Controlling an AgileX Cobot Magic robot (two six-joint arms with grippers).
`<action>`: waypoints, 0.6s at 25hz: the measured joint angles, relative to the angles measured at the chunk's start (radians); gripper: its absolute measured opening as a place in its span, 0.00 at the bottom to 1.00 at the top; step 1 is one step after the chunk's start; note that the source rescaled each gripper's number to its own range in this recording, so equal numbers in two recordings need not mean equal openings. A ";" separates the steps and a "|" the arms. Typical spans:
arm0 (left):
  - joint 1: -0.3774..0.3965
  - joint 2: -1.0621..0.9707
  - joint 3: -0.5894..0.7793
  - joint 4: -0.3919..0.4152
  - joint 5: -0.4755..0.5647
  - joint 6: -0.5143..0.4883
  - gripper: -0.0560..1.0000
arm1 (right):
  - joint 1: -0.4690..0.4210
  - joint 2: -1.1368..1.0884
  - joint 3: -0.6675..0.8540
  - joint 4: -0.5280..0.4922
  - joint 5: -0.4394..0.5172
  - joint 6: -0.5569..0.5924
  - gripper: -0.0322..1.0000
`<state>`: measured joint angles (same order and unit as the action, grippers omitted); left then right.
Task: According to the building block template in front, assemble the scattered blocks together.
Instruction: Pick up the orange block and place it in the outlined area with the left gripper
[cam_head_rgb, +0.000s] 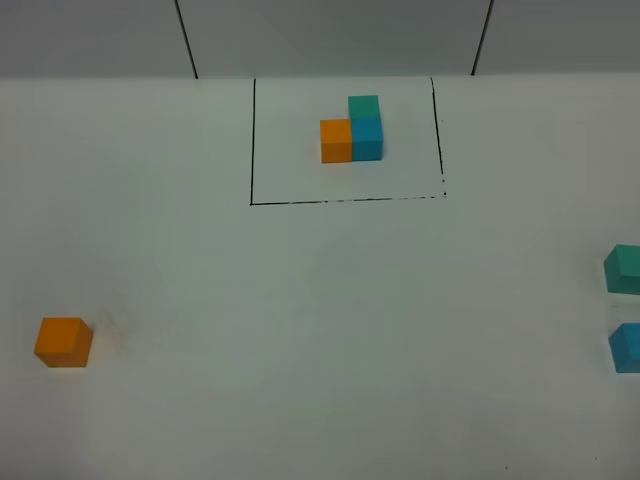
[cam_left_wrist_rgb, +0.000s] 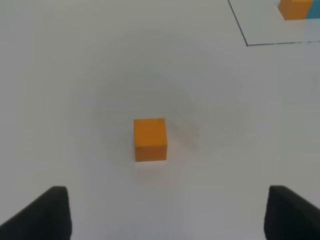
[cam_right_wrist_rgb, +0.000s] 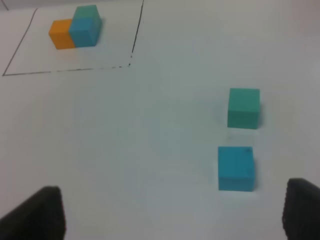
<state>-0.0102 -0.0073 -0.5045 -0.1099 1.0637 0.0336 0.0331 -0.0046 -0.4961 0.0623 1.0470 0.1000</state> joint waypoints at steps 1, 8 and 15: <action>0.000 0.000 0.000 0.000 0.000 0.000 0.82 | 0.000 0.000 0.000 0.000 0.000 0.000 0.77; 0.000 0.000 0.000 0.000 0.000 0.000 0.82 | 0.000 0.000 0.000 -0.008 0.000 0.018 0.75; 0.000 0.003 0.000 0.000 0.000 0.000 0.82 | 0.000 0.000 0.000 -0.020 0.000 0.037 0.75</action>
<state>-0.0102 -0.0043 -0.5045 -0.1099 1.0637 0.0336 0.0331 -0.0046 -0.4961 0.0428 1.0470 0.1373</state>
